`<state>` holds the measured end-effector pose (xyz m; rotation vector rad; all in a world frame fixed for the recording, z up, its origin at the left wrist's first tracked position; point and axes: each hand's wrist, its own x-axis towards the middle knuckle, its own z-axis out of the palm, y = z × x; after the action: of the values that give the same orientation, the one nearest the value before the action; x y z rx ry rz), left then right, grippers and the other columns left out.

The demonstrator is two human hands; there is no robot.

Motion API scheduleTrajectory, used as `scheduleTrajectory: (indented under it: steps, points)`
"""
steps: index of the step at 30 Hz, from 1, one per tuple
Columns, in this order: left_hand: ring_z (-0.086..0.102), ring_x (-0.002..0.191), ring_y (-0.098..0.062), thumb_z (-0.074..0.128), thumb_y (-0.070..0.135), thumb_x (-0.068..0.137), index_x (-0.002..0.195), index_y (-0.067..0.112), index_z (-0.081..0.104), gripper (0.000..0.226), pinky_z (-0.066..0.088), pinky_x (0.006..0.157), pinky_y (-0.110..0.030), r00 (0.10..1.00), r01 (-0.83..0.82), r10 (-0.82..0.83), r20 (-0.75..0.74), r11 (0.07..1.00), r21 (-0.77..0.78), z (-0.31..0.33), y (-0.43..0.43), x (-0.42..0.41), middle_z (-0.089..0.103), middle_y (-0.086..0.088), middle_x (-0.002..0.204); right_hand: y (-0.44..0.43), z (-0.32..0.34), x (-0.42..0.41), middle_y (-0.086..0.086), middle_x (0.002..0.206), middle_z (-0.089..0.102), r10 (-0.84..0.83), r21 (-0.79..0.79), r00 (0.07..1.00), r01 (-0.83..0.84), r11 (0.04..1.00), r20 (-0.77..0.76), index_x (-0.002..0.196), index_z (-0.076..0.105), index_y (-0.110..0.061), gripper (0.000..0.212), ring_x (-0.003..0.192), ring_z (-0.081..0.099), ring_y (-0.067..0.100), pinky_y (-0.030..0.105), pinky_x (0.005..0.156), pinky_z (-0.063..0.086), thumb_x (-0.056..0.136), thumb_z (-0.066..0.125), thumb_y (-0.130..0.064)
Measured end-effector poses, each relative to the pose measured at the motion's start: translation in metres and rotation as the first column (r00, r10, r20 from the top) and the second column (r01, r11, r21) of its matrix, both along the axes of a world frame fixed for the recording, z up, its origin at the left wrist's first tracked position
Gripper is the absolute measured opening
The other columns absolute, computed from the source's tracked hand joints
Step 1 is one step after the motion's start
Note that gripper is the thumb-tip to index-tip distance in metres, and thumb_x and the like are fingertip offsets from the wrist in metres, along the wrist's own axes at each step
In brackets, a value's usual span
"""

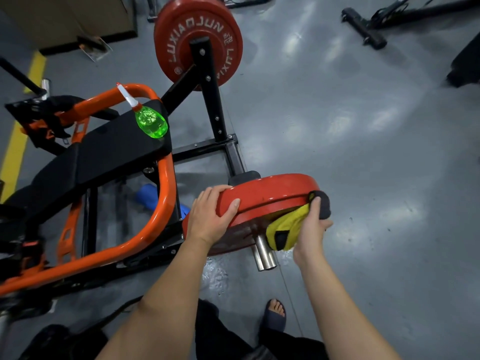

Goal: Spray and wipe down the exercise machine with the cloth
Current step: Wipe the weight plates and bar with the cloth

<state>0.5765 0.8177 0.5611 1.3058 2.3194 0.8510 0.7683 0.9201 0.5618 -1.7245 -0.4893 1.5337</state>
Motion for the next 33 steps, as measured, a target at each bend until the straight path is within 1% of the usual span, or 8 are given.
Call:
scheduleTrajectory:
  steps: [2, 8, 15, 19, 22, 26, 30, 33]
  points:
    - [0.053, 0.109, -0.009, 0.046, 0.067, 0.094, 0.125, 0.036, 0.055, 0.045, 0.045, 0.099, -0.038, 1.000, 0.007, -0.007, 0.001, 1.000, 0.013, -0.001, -0.001, -0.001, 0.058, 0.015, 0.117, -0.023, 0.007, -0.017, 0.006, 0.140, 0.049, 0.024, -0.015, 0.999, -0.024, 1.000, 0.022, 0.145, 0.031, -0.018, 0.093, 0.122, 0.056, 0.026, 0.048, 0.107, 0.047, 0.078, 0.058, -0.076]
    - [0.052, 0.110, -0.008, 0.043, 0.066, 0.094, 0.123, 0.031, 0.054, 0.046, 0.045, 0.096, -0.036, 1.000, -0.009, 0.008, 0.023, 0.999, 0.034, -0.005, -0.009, -0.008, 0.058, 0.013, 0.117, -0.046, 0.010, -0.016, 0.000, 0.133, 0.054, 0.226, 0.031, 0.974, -0.225, 0.974, -0.024, 0.139, 0.025, -0.027, 0.063, 0.119, 0.056, 0.019, 0.044, 0.110, 0.045, 0.096, 0.064, -0.050]
    - [0.051, 0.110, -0.006, 0.036, 0.068, 0.095, 0.119, 0.037, 0.049, 0.041, 0.042, 0.094, -0.033, 0.996, -0.063, 0.061, 0.057, 0.998, 0.027, -0.005, -0.020, -0.005, 0.055, 0.013, 0.116, -0.045, 0.015, -0.010, 0.000, 0.130, 0.055, 0.304, 0.105, 0.951, -0.309, 0.945, 0.057, 0.146, 0.026, -0.022, 0.069, 0.112, 0.058, 0.014, 0.031, 0.096, 0.046, 0.096, 0.061, -0.054]
    - [0.061, 0.096, -0.018, 0.031, 0.070, 0.100, 0.098, 0.031, 0.045, 0.042, 0.046, 0.080, -0.039, 0.991, -0.125, 0.129, 0.033, 0.987, -0.103, 0.004, -0.020, -0.008, 0.062, 0.004, 0.101, -0.045, 0.019, -0.008, -0.005, 0.124, 0.057, 0.333, 0.105, 0.942, -0.337, 0.936, 0.051, 0.142, 0.031, -0.024, 0.066, 0.102, 0.057, 0.001, 0.022, 0.080, 0.044, 0.094, 0.065, -0.053]
    - [0.063, 0.085, -0.028, 0.031, 0.059, 0.106, 0.082, 0.023, 0.046, 0.046, 0.044, 0.071, -0.041, 0.971, -0.241, 0.236, -0.047, 0.954, -0.178, 0.028, 0.006, 0.001, 0.061, 0.000, 0.083, -0.043, 0.022, -0.010, 0.000, 0.129, 0.056, 0.329, 0.086, 0.943, -0.333, 0.939, 0.055, 0.146, 0.030, -0.022, 0.068, 0.106, 0.059, 0.014, 0.027, 0.087, 0.043, 0.095, 0.063, -0.052]
    - [0.060, 0.089, -0.017, 0.046, 0.048, 0.104, 0.104, 0.021, 0.061, 0.031, 0.044, 0.075, -0.034, 0.981, -0.156, 0.145, -0.126, 0.984, -0.082, 0.056, 0.066, 0.042, 0.066, 0.006, 0.099, -0.041, 0.024, -0.013, 0.006, 0.135, 0.055, 0.295, 0.065, 0.953, -0.299, 0.952, 0.064, 0.147, 0.032, -0.019, 0.070, 0.109, 0.055, 0.020, 0.030, 0.090, 0.039, 0.095, 0.062, -0.054]
    - [0.061, 0.110, -0.023, 0.038, 0.053, 0.102, 0.111, 0.026, 0.064, 0.038, 0.041, 0.094, -0.041, 0.964, 0.001, -0.058, -0.260, 0.977, -0.213, 0.040, 0.092, 0.073, 0.070, 0.003, 0.111, -0.036, 0.020, -0.012, 0.006, 0.142, 0.051, 0.267, 0.044, 0.961, -0.270, 0.962, 0.072, 0.148, 0.034, -0.018, 0.071, 0.122, 0.052, 0.024, 0.034, 0.097, 0.040, 0.096, 0.055, -0.062]
    - [0.059, 0.112, -0.021, 0.036, 0.052, 0.103, 0.112, 0.024, 0.066, 0.042, 0.038, 0.096, -0.039, 0.953, -0.035, -0.041, -0.301, 0.970, -0.242, 0.036, 0.092, 0.073, 0.070, 0.003, 0.112, -0.033, 0.011, -0.013, 0.009, 0.148, 0.046, 0.270, 0.064, 0.959, -0.276, 0.959, 0.087, 0.150, 0.031, -0.015, 0.070, 0.132, 0.049, 0.026, 0.035, 0.104, 0.039, 0.099, 0.052, -0.057]
